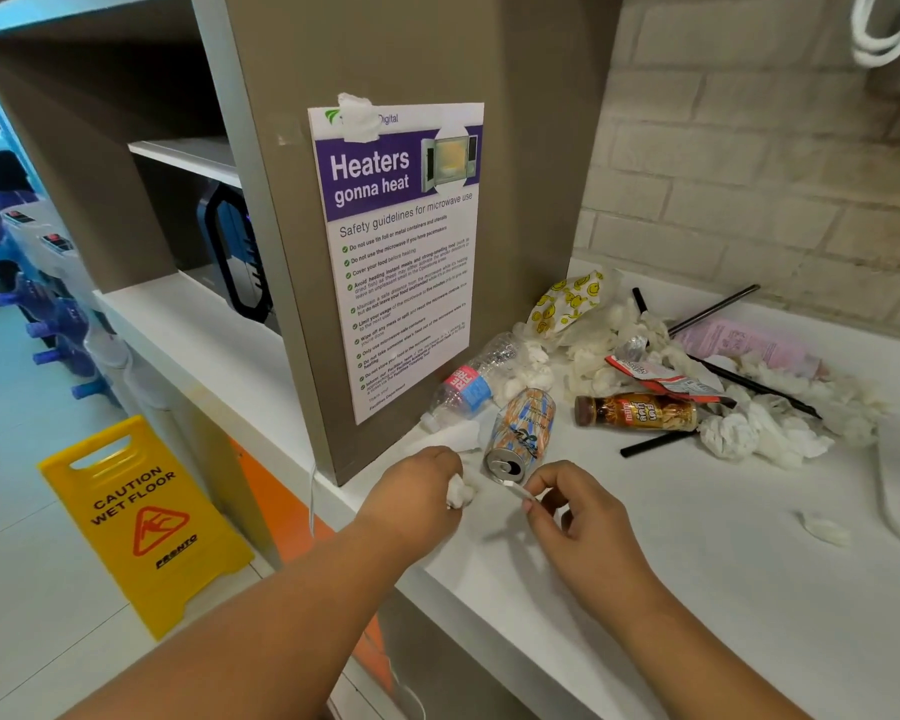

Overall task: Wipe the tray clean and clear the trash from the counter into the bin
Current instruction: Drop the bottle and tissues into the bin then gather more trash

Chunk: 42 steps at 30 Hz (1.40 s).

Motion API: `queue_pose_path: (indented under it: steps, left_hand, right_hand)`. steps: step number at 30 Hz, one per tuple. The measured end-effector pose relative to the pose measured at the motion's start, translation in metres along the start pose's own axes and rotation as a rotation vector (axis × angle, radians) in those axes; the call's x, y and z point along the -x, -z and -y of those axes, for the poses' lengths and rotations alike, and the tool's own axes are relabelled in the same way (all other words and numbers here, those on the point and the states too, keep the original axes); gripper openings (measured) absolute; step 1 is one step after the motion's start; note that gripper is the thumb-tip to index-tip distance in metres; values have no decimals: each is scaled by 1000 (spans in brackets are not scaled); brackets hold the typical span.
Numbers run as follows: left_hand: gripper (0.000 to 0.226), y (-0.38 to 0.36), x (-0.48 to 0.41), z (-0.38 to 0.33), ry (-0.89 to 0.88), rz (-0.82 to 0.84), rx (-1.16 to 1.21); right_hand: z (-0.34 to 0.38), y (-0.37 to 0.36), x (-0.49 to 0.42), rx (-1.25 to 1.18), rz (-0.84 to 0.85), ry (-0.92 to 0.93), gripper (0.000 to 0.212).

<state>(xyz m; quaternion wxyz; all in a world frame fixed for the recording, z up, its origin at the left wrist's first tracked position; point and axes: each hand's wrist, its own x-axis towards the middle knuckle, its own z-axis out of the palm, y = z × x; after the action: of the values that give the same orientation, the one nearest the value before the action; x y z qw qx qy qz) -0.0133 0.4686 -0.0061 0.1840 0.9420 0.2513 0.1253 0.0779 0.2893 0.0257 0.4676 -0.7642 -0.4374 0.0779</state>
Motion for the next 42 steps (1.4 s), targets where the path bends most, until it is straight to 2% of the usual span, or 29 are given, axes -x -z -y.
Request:
queue_pose_path:
  steps: [4, 11, 17, 20, 23, 26, 27, 29, 31, 35, 40, 42]
  left_hand:
    - [21, 7, 13, 2, 12, -84, 112]
    - [24, 39, 53, 21, 27, -100, 297]
    - [25, 59, 96, 58, 184, -153, 444]
    - [29, 65, 117, 82, 266, -159, 450]
    - [29, 68, 137, 106, 343, -157, 439]
    - [25, 69, 158, 131, 393, -120, 433]
    - [24, 68, 164, 139, 408, -112, 442]
    - [24, 64, 178, 157, 433, -94, 456]
    - [25, 56, 190, 175, 462, -69, 452]
    - [23, 40, 209, 205, 542, -17, 499]
    - [22, 11, 228, 237, 638, 32, 528]
    - [19, -3, 233, 250, 688, 52, 542]
  right_hand:
    - [5, -6, 1, -23, -27, -12, 15]
    - [28, -27, -1, -87, -6, -18, 21]
    - [61, -64, 2, -143, 83, 18, 44]
    - [71, -90, 4, -124, 182, 32, 47]
    - [72, -122, 9, -78, 269, 32, 40]
    - [68, -156, 17, -26, 319, 27, 13]
    - [66, -169, 20, -12, 330, 16, 11]
    - [60, -193, 27, -3, 347, -23, 15]
    - [55, -216, 35, 22, 384, -71, 11]
    - [42, -254, 53, 31, 440, -177, 33]
    - [16, -299, 68, 112, 454, -211, 11]
    - [2, -315, 70, 117, 455, -228, 18]
